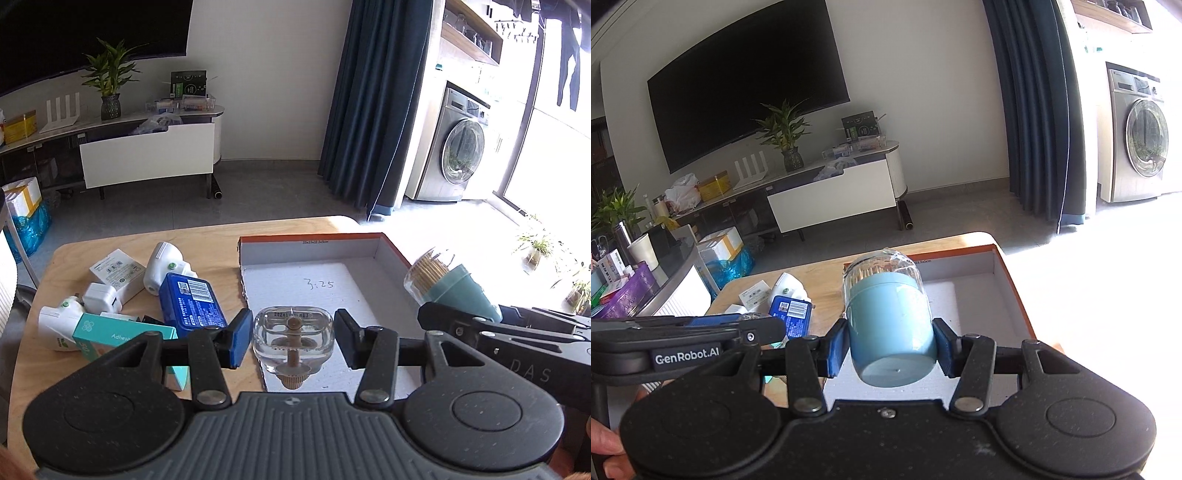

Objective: Organize rigid objects
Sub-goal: 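Lift and carry the glass bottle and toothpick container over the white box tray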

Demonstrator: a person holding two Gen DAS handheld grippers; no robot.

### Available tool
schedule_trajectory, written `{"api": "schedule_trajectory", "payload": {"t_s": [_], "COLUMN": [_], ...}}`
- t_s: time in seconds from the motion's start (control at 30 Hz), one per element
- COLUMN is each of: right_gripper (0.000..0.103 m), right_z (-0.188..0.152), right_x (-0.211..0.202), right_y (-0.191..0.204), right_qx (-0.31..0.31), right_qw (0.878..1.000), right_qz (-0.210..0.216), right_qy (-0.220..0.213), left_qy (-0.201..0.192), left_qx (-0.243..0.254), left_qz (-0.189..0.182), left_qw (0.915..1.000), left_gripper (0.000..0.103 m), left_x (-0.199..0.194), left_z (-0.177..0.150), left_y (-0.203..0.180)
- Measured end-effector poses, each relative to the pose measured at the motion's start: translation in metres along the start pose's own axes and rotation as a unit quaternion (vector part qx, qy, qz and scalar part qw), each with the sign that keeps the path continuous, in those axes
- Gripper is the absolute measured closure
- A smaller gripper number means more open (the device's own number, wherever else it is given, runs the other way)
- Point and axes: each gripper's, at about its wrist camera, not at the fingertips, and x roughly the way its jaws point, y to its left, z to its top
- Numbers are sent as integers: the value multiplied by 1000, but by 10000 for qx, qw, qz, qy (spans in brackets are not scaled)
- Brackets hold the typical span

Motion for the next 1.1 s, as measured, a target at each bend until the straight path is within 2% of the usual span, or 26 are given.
{"api": "schedule_trajectory", "payload": {"t_s": [0.57,1.1], "right_gripper": [44,44], "right_z": [21,34], "right_x": [8,28], "right_y": [-30,-30], "right_qx": [-28,-98], "right_qw": [9998,9996], "right_qz": [-175,-250], "right_qy": [-116,-110], "left_qy": [-15,67], "left_qx": [13,-30], "left_qz": [-33,-105], "left_qw": [10000,9999], "left_gripper": [54,54], "left_x": [23,37], "left_z": [16,22], "left_y": [-18,-21]}}
